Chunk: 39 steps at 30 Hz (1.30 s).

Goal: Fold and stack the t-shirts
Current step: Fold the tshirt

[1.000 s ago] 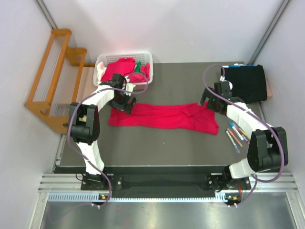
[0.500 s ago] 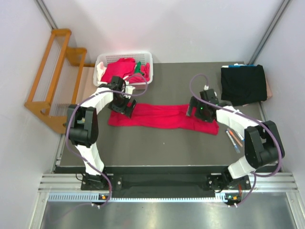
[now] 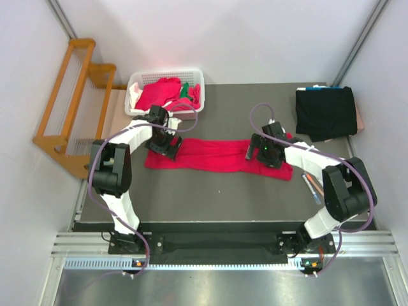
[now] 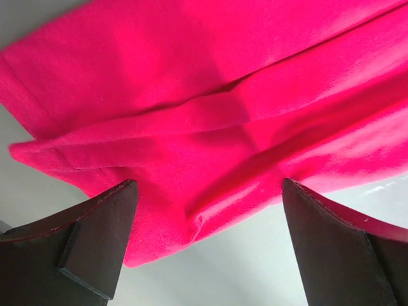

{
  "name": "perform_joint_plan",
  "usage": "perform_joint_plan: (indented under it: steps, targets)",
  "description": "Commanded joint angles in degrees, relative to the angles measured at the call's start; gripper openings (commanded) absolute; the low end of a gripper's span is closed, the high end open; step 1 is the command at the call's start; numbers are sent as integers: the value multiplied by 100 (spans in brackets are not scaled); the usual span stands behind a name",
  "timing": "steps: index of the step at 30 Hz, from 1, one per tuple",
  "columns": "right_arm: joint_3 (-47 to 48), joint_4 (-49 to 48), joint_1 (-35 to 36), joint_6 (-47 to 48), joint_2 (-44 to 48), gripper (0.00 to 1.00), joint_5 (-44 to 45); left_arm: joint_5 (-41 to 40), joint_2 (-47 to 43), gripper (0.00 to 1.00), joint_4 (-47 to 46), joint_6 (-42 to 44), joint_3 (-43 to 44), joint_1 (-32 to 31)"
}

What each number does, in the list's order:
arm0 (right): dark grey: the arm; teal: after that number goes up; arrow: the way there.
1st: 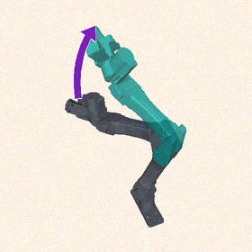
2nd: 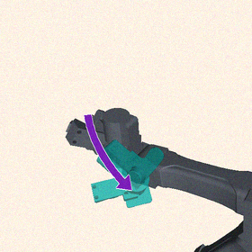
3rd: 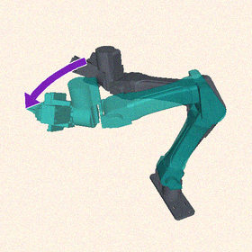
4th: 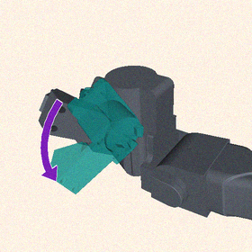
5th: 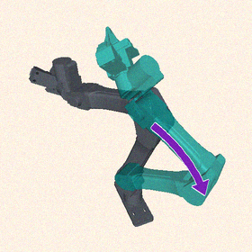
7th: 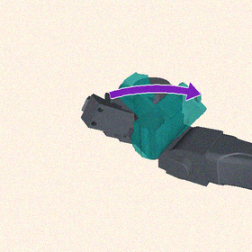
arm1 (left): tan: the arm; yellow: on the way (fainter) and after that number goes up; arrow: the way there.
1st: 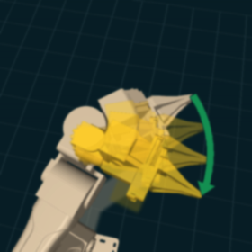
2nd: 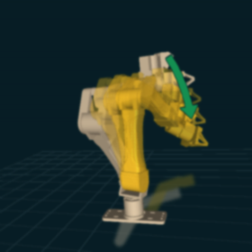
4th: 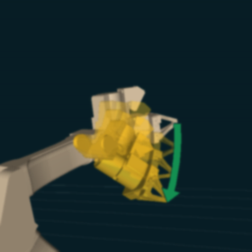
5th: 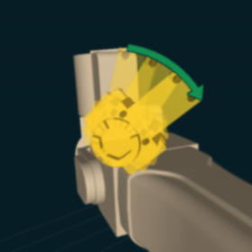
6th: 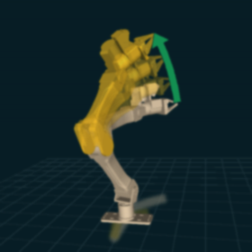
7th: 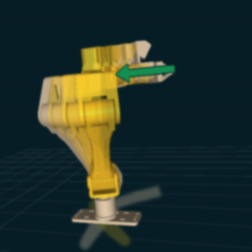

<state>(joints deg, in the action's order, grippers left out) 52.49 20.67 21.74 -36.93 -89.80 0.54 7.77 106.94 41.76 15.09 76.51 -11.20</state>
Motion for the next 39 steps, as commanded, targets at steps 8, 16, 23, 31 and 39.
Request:
perform_joint_plan:
  steps: [8,16,23,31,39]
  targets:
    - [-380,517,112,80,586,100,553,-898,-323,99,-870,486,-865,21]
    - [-345,667,59,168,472,100,693,-988,-287,99,-1047,582,-1182,48]
    - [-292,746,-73,282,463,100,720,-803,-436,99,-810,547,-1191,48]
    - [-187,992,-240,423,516,100,922,-803,-858,99,-669,714,-1516,48]
    - [-2,1071,-433,528,420,100,1027,-628,-1052,99,-537,873,-1666,48]
